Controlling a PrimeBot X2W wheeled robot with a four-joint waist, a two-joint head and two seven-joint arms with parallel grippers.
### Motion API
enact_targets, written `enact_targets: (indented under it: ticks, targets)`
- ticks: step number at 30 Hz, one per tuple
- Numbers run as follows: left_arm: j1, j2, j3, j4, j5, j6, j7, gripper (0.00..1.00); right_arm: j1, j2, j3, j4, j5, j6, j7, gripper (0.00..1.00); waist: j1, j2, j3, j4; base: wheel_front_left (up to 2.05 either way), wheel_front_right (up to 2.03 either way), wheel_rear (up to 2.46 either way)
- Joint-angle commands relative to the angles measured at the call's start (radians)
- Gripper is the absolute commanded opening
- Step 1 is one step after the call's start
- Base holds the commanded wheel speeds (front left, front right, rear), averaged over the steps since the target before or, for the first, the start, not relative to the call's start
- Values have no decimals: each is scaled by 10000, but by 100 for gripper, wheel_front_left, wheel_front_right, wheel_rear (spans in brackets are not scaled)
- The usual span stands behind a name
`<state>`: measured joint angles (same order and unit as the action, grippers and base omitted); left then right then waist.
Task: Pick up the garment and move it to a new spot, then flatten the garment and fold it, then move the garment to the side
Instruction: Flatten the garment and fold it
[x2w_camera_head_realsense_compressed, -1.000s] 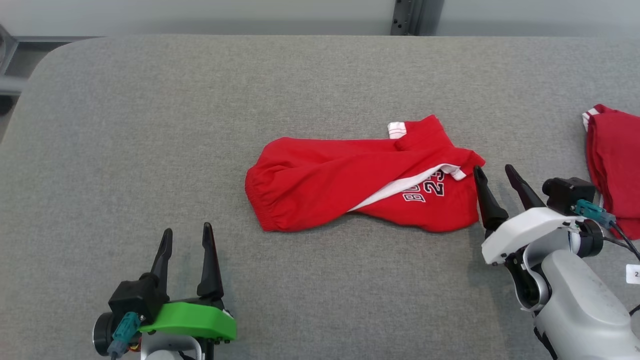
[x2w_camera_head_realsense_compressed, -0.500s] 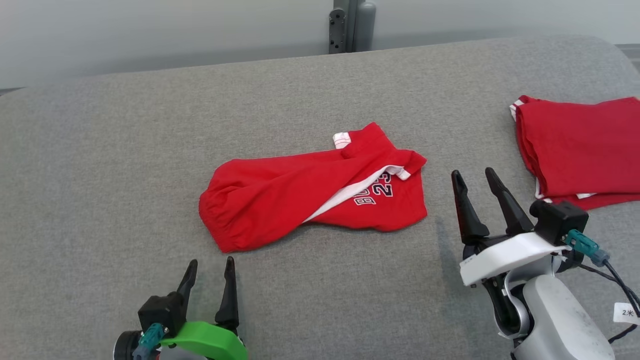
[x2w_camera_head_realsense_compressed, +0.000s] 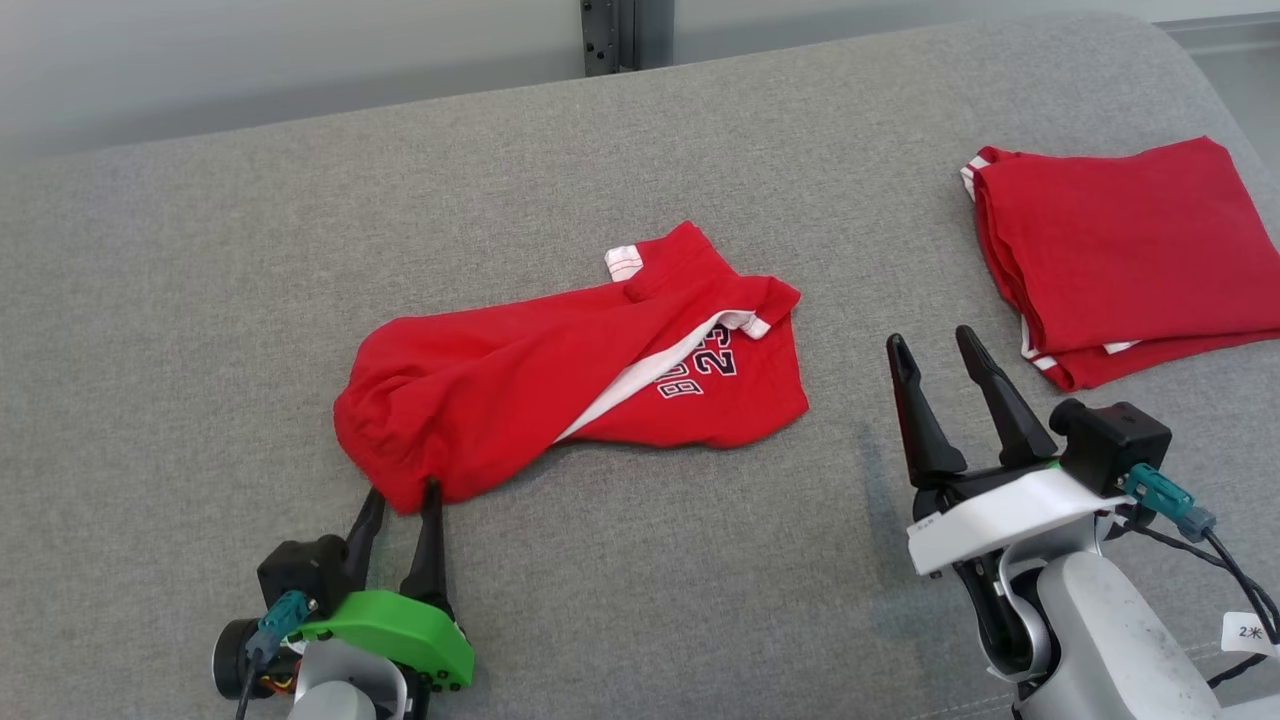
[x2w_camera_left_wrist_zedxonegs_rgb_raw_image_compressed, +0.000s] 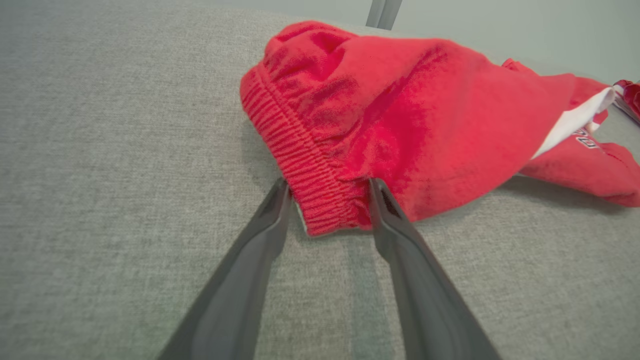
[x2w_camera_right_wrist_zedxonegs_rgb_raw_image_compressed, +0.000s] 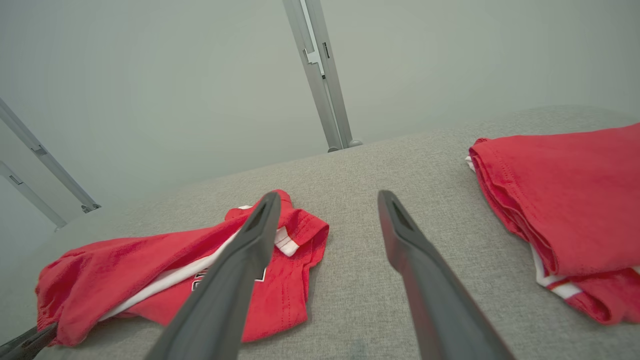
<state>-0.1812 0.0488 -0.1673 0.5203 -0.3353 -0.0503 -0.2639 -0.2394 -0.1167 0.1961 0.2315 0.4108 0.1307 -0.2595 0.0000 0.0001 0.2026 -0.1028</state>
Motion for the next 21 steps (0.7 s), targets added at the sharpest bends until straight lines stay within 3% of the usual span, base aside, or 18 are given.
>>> enact_targets:
  ticks: [1, 2, 3, 10, 21]
  targets:
    - [-138, 33, -42, 24, -125, -76, -3, 24, 10, -1, -45, -35, -46, -1, 5, 100, 0, -1, -3, 3, 0, 0, 0]
    - [-144, 33, -85, 51, -117, -118, -3, 5, 23, 5, -58, -24, -50, -1, 4, 100, 0, -1, -21, 16, 0, 0, 0]
    - [-157, 33, -115, 74, -109, -136, -3, 0, 36, 14, -75, -15, -52, -1, 2, 100, 0, -1, -41, 34, 0, 0, 0]
    - [186, 33, -295, -988, 244, -274, -3, 0, 146, 48, -180, 63, -22, -1, -17, 100, 0, -1, -289, 323, 0, 0, 0]
    - [1685, 96, -874, -4507, 524, -460, 201, 0, 378, 151, -411, 54, -60, -1, -40, 100, 0, -1, -586, 582, 0, 0, 0]
